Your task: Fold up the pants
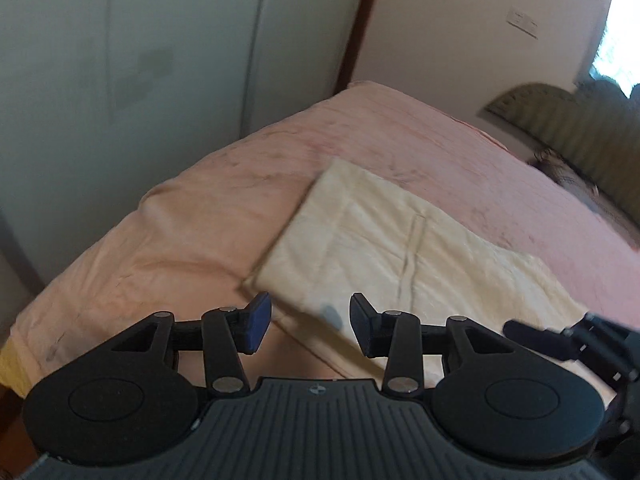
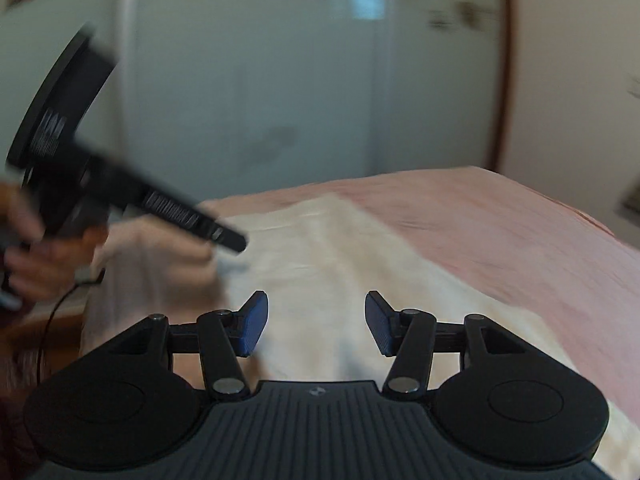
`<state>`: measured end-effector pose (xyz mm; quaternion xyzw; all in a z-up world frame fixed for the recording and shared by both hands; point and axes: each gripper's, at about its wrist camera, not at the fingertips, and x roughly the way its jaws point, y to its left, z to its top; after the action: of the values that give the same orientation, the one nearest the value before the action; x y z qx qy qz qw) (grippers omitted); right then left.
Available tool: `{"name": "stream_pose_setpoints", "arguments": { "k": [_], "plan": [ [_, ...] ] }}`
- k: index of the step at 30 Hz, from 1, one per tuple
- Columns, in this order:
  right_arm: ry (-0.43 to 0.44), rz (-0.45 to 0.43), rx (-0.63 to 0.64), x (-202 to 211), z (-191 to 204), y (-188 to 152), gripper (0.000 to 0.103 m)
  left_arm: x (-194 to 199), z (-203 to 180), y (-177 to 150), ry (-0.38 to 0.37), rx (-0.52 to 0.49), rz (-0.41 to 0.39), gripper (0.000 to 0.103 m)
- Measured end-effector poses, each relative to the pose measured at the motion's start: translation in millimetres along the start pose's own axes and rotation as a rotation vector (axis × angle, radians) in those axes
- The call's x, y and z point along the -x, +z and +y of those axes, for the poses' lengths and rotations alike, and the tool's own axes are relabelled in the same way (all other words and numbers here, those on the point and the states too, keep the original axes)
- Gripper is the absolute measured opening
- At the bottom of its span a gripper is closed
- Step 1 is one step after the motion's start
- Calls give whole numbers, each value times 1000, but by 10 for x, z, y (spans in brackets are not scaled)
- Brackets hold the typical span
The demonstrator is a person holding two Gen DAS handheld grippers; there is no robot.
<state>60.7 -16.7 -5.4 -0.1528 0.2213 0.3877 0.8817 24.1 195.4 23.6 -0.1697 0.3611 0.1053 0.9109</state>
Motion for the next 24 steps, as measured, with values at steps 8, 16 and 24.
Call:
{"name": "stream_pose_setpoints", "arguments": {
  "k": [8,16,24],
  "plan": [
    [-18,70,165,-639,373,115,33,-57,361,81,-205,211,80,47],
    [-55,95,200,-726,407,77,12,-285,337,99,-246,294,126,29],
    [54,98,7,-805,204,144,10,-300,462,-43,-194,371,73,5]
  ]
}}
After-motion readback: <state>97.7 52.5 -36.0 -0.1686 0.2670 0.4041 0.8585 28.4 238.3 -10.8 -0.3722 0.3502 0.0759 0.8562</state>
